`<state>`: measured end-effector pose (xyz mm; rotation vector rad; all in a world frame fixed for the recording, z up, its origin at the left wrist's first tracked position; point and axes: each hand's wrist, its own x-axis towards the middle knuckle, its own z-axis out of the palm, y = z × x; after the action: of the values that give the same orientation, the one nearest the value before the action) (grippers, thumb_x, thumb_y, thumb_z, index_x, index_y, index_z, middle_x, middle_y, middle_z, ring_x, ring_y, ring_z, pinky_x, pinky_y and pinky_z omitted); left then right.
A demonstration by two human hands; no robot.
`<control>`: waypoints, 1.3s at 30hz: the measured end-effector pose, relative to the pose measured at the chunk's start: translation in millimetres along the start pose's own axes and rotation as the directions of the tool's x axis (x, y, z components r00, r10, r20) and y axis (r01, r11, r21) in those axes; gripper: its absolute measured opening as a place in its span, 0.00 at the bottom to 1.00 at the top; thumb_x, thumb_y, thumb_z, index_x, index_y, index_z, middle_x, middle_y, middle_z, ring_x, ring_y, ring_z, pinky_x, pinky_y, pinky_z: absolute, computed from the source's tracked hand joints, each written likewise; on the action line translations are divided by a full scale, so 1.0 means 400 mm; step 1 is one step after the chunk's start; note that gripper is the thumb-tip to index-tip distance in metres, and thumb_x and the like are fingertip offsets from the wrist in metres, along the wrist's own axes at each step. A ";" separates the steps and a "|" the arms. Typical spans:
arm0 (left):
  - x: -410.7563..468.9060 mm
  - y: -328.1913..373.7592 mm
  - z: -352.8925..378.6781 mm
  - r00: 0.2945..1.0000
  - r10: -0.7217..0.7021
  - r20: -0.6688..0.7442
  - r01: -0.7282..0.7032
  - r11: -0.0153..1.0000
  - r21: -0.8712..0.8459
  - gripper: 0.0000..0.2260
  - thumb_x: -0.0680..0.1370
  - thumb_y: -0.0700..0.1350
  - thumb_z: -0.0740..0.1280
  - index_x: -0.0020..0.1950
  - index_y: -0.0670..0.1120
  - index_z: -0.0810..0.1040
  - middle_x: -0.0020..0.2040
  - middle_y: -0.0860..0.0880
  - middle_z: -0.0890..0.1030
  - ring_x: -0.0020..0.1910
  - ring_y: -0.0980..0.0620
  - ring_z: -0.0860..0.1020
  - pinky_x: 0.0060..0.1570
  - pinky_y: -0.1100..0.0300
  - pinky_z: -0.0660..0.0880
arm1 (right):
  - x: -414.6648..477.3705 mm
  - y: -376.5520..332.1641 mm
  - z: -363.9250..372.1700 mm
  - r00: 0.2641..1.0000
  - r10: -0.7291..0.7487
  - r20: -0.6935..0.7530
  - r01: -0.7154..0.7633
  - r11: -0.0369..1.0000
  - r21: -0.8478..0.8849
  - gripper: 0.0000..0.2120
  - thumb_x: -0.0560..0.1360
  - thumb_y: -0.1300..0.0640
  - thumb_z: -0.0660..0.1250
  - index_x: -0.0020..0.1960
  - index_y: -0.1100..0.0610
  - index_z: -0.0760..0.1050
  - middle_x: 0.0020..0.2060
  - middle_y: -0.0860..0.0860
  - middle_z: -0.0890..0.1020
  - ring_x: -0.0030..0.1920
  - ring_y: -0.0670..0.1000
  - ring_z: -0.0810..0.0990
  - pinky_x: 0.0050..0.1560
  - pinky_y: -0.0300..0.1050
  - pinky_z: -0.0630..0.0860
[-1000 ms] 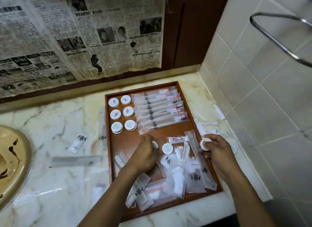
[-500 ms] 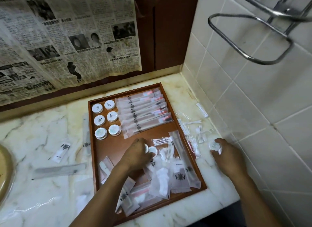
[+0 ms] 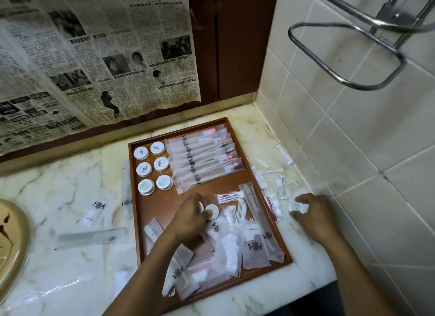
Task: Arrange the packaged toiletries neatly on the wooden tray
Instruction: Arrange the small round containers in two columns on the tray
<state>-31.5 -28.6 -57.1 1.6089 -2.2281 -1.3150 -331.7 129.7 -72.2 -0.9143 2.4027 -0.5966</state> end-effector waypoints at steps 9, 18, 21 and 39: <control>-0.038 -0.050 -0.043 0.992 -0.109 -0.058 0.075 0.907 -0.414 0.05 0.76 0.40 0.74 0.48 0.45 0.80 0.41 0.48 0.85 0.37 0.53 0.82 0.40 0.60 0.79 | -0.010 -0.032 0.012 0.998 -0.015 0.058 0.019 0.997 -0.070 0.13 0.72 0.53 0.73 0.55 0.57 0.82 0.54 0.58 0.84 0.53 0.58 0.81 0.56 0.48 0.76; -0.031 -0.082 -0.067 0.993 -0.111 -0.036 0.091 0.932 -0.351 0.05 0.73 0.39 0.75 0.44 0.50 0.84 0.39 0.54 0.86 0.39 0.53 0.85 0.45 0.52 0.83 | -0.033 -0.070 0.026 0.996 -0.052 0.067 0.072 0.933 -0.352 0.11 0.67 0.61 0.80 0.47 0.63 0.84 0.43 0.61 0.83 0.41 0.59 0.80 0.42 0.45 0.73; -0.023 -0.089 -0.073 0.993 -0.114 -0.021 0.099 0.926 -0.365 0.05 0.73 0.38 0.73 0.45 0.47 0.83 0.39 0.50 0.86 0.38 0.49 0.86 0.45 0.49 0.83 | -0.034 -0.088 0.014 0.997 -0.035 0.071 0.054 0.954 -0.296 0.07 0.66 0.63 0.81 0.39 0.61 0.83 0.38 0.58 0.83 0.35 0.55 0.77 0.37 0.43 0.70; -0.031 -0.078 -0.207 0.919 -0.208 -0.335 0.010 0.862 -0.508 0.03 0.74 0.43 0.76 0.45 0.51 0.85 0.43 0.55 0.86 0.45 0.60 0.83 0.45 0.62 0.77 | -0.026 -0.387 0.031 0.976 -0.218 -0.023 0.219 0.971 0.092 0.06 0.74 0.61 0.74 0.50 0.55 0.85 0.43 0.46 0.83 0.47 0.48 0.80 0.44 0.27 0.68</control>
<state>40.1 -68.9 -21.9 1.6269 -1.4367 -1.3191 -242.8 29.2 6.8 -1.1457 2.2802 -0.7919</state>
